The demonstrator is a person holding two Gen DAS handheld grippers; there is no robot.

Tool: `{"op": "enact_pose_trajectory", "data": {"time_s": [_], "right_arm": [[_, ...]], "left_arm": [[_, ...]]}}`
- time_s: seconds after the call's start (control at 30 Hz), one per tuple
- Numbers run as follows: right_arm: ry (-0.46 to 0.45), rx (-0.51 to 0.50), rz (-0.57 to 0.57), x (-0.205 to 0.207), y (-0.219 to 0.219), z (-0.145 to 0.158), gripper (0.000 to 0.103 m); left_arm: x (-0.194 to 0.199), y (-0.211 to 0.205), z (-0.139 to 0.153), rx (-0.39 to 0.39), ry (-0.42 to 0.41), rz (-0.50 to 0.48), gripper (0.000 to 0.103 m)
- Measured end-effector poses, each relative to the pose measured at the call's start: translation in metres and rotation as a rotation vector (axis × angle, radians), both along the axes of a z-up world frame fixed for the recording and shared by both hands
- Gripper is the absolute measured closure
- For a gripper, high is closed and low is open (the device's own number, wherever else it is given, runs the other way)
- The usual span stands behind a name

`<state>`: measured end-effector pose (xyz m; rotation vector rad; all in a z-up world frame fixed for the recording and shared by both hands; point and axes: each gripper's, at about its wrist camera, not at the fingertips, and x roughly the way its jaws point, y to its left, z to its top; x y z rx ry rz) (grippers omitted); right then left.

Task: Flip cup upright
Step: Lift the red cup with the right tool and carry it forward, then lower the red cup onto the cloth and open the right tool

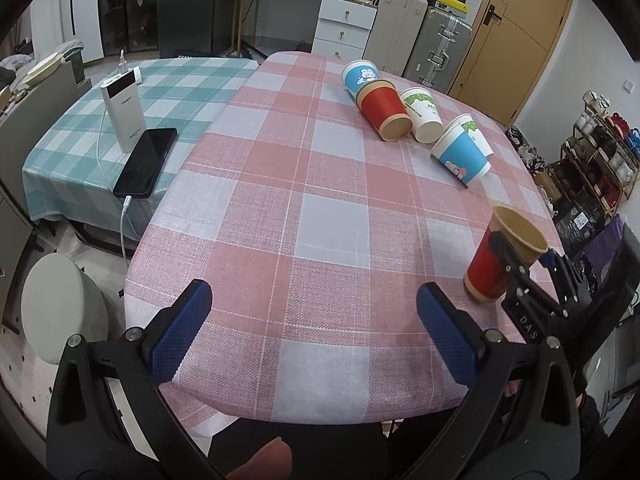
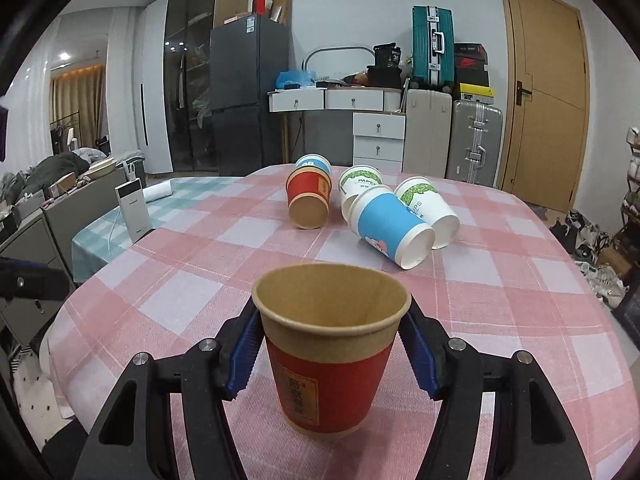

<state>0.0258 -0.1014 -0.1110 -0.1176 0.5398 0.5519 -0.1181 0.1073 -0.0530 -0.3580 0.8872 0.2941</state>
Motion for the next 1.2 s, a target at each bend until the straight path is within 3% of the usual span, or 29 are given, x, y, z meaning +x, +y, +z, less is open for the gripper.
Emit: {"op": "enact_pose_trajectory", "data": {"time_s": [0.2,0.3,0.4,0.6,0.87,1.2], "right_arm": [[0.088,-0.004,0.045,-0.008,-0.007,-0.006,0.036],[0.137,-0.005,0.074,-0.010,-0.009,-0.009,0.028],[0.212,0.014,0.079,-0.008,-0.013,-0.010,0.007],[0.318,-0.002,0.053,-0.013,-0.031,-0.005,0.000],[0.238,0.003,-0.027,-0.034,-0.070,0.030,0.000],[0.139,-0.021,-0.064,-0.041,-0.072,0.094,0.000]], "left_arm": [[-0.003,-0.009,0.007,-0.001,-0.005,-0.016,0.001],[-0.003,-0.012,0.011,-0.006,-0.008,-0.023,0.001],[-0.003,-0.014,0.016,-0.003,-0.014,-0.022,0.001],[-0.002,-0.019,0.025,-0.003,-0.016,-0.026,0.001],[0.015,-0.051,0.034,0.011,-0.052,-0.106,0.001],[0.029,-0.090,0.054,0.084,-0.138,-0.204,0.001]]}}
